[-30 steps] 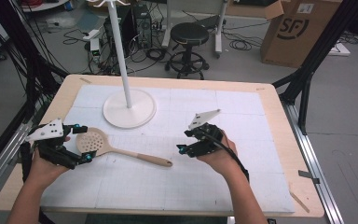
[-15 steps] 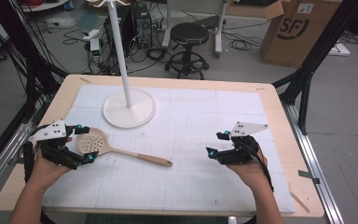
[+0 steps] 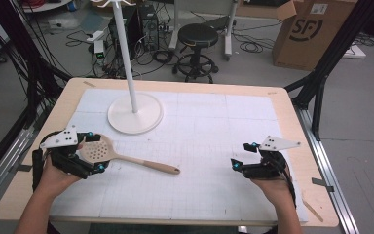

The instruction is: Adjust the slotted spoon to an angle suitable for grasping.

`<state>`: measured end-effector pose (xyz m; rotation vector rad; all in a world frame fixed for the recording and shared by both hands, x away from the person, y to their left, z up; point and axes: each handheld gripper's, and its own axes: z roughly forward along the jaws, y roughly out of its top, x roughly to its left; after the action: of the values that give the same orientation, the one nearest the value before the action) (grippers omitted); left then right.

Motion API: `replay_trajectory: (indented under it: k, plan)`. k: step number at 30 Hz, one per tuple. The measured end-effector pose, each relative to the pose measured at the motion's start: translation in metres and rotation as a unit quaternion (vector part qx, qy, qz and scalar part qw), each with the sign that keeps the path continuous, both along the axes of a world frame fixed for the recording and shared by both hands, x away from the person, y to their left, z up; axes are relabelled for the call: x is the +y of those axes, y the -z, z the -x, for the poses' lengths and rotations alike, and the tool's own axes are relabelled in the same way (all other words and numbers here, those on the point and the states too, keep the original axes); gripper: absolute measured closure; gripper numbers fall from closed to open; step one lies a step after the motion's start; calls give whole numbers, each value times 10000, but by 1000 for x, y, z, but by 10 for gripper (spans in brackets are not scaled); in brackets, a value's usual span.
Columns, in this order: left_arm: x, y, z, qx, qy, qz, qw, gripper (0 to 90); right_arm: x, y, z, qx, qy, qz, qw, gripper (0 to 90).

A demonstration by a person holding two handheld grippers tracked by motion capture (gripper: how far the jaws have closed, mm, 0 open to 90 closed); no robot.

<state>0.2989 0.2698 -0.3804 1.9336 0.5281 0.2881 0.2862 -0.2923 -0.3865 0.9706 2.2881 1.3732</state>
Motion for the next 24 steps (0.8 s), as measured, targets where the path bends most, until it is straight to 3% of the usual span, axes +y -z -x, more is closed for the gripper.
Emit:
replay_trajectory:
  k: [14, 24]
  plan:
    - [-14, 6, -2, 85, 184, -115, 9997, 17, -11, 14, -9, 246, 179, -37, 9995, 163]
    - [-12, 5, 0, 49, 235, -105, 9997, 17, -12, 14, -10, 200, 238, -117, 9994, 159]
